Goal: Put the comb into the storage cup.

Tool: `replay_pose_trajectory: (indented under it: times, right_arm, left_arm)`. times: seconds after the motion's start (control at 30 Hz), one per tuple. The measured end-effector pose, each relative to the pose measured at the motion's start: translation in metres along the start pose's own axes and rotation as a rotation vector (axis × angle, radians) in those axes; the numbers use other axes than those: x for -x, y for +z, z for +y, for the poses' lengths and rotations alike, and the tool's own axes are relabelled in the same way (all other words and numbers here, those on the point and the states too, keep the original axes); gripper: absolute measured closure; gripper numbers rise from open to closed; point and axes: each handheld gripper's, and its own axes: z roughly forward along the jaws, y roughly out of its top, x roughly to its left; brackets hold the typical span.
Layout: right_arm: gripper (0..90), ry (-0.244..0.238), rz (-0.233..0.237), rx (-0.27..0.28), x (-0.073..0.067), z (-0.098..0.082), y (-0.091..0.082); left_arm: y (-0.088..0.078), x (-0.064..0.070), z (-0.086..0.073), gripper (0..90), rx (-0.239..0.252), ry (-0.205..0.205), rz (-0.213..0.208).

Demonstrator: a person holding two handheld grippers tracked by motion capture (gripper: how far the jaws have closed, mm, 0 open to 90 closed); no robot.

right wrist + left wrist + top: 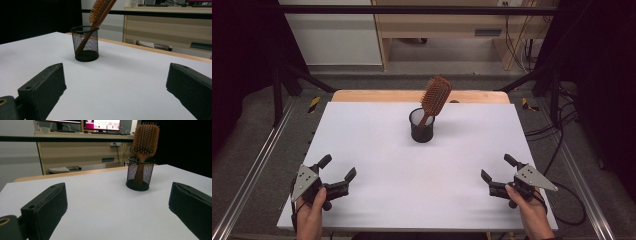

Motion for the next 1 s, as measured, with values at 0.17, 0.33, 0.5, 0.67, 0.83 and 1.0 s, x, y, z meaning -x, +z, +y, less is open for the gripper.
replay_pose_trajectory:
  times: [0.17,0.33,0.5,0.67,0.83,1.0]
  right_arm:
    - [2.4,0.001,0.001,-0.003,0.000,0.000,0.001]
    - [2.4,-0.019,0.004,-0.021,-0.001,-0.002,0.004]
    - [2.4,-0.060,0.026,-0.048,-0.006,-0.005,0.007]
    - [2.4,-0.057,0.044,-0.056,-0.009,-0.006,0.009]
    - [2.5,-0.060,0.071,-0.065,-0.015,-0.007,0.015]
    - [2.7,-0.050,0.082,-0.067,-0.020,-0.007,0.024]
  left_arm:
    - [-0.002,0.001,0.000,2.1,0.003,0.001,-0.008]
    - [-0.001,0.002,-0.001,2.1,0.003,0.004,-0.014]
    - [-0.001,0.002,-0.001,2.2,-0.004,0.011,-0.016]
    - [0.000,0.003,-0.002,2.2,-0.001,0.009,-0.021]
    - [-0.001,0.004,-0.002,2.2,-0.001,0.007,-0.023]
    - [-0.001,0.005,-0.003,2.2,-0.005,0.004,-0.024]
